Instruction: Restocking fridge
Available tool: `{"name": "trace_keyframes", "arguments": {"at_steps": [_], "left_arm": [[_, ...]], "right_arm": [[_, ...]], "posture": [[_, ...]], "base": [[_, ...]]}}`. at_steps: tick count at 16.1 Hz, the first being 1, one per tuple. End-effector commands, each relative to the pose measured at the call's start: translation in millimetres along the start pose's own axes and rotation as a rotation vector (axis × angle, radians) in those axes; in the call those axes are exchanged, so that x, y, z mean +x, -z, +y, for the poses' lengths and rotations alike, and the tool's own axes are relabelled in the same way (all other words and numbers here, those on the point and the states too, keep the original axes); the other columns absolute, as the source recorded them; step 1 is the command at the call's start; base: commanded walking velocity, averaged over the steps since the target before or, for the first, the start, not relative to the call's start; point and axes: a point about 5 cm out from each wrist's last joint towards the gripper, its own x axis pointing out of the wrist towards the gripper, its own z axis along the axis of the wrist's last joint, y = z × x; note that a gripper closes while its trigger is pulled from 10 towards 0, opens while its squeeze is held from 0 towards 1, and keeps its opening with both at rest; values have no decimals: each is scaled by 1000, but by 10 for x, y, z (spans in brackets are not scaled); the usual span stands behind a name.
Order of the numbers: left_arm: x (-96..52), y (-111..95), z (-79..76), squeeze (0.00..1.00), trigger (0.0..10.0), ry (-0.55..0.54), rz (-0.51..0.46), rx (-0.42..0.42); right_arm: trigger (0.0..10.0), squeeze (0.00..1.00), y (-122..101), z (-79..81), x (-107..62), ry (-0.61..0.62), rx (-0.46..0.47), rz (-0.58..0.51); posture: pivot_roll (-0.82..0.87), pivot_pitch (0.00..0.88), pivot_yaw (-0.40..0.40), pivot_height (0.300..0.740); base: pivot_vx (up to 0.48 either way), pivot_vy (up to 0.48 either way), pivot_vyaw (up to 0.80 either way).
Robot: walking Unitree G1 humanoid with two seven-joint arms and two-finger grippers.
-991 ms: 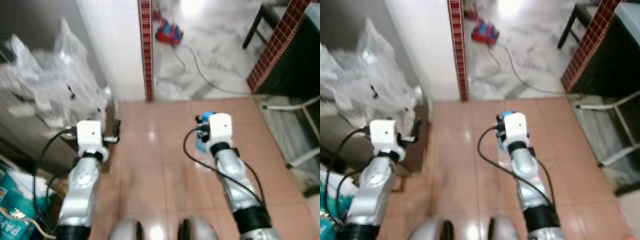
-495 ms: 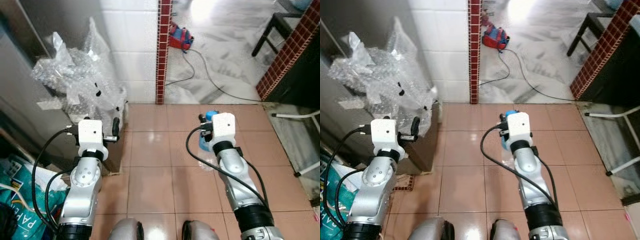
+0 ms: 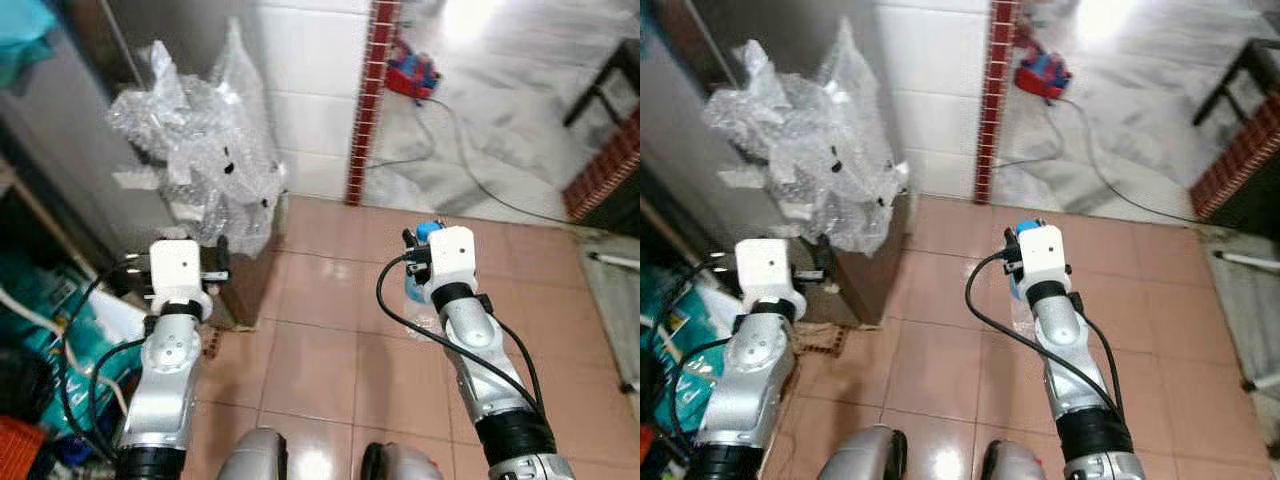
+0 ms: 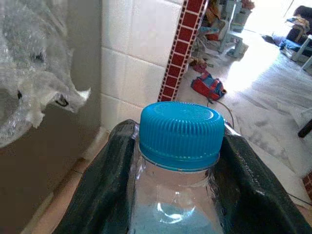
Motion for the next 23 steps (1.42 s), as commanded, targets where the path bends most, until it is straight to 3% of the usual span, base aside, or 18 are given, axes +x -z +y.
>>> {"name": "trace_keyframes", "arguments": {"at_steps": [1,6,9,10,14,16,20,23], "left_arm": [[-7,83,-7,1000,10000,3,36,-14],[-111,135,121,1000,10000,-77,38,-2],[-158,126,251,957,10000,-186,26,26],[-152,96,295,0,10000,-206,1,36],[-50,-22,159,0,10000,-117,-51,-59],[-24,-88,152,0,10000,-152,-70,-58],[-51,-54,147,0,10000,-141,-42,-85],[-160,22,127,0,10000,-83,-19,-53]], "right_arm": [[10000,0,28,-75,0,46,19,3],[10000,0,13,34,-50,-25,10,2],[10000,0,4,28,-41,-59,6,-11],[10000,0,-6,36,-7,-49,10,-13],[10000,0,-36,74,-10,-68,5,-28],[10000,0,-3,22,-61,-54,-2,-24],[10000,0,66,-62,-201,-10,47,-2],[10000,0,173,-200,-428,83,72,48]], "posture": [[67,66,16,740],[77,81,-45,740],[88,100,-29,740],[80,99,-25,740],[71,83,-18,740],[65,78,-8,740],[69,64,9,740],[62,75,25,740]], "base": [[0,0,0],[0,0,0],[0,0,0],[0,0,0],[0,0,0],[0,0,0],[0,179,0],[0,480,0]]}}
